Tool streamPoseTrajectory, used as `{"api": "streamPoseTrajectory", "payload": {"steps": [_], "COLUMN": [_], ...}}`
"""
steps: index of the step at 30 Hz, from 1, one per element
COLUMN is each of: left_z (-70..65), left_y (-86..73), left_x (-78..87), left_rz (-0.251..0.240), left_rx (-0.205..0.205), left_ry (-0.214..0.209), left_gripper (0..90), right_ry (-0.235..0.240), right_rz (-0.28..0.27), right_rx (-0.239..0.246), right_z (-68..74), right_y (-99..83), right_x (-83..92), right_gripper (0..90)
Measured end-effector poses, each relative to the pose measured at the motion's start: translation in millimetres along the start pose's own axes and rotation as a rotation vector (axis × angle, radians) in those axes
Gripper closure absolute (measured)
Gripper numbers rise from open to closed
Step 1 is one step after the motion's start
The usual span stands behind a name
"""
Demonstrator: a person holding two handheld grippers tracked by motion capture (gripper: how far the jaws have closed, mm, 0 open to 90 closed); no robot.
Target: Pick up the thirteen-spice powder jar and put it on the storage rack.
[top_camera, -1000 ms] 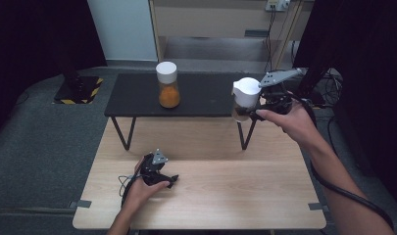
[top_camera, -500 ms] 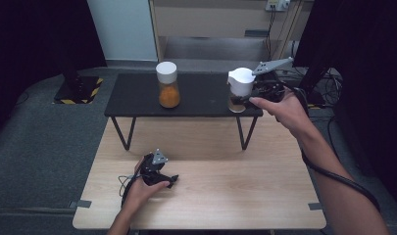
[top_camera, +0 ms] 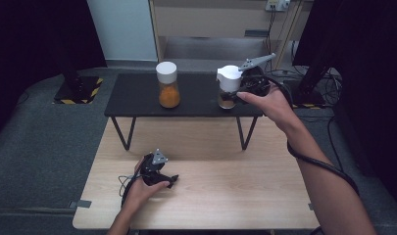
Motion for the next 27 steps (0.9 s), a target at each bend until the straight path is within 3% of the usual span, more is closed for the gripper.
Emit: {"api": "streamPoseTrajectory", "payload": {"steps": [5,27], "left_z": [0.0,0.0], "left_y": [0.0,0.1], "left_x": [0.0,0.0], "left_rz": [0.0,0.001], "left_rx": [0.0,-0.001], "left_ry": [0.0,0.0], "left_gripper": [0.0,0.0], "right_ry": [0.004,0.003], "right_rz": [-0.002,0.028], "right_rx": [-0.018,-0.008], "right_z": [-5.0,-5.1], "right_y": [-5.1,-0.8], "right_x": [-6.1,-8.7], "right_gripper": [31.4,31.1]}}
Point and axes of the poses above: each handheld gripper's, and its own axes: x roughly backward along the jaws, y roughly out of its top, z roughly to its left, the point moved 5 cm from there along -x, roughly forward along the jaws, and after that the axes turned 15 degrees about -z, right-handed, at the moved point
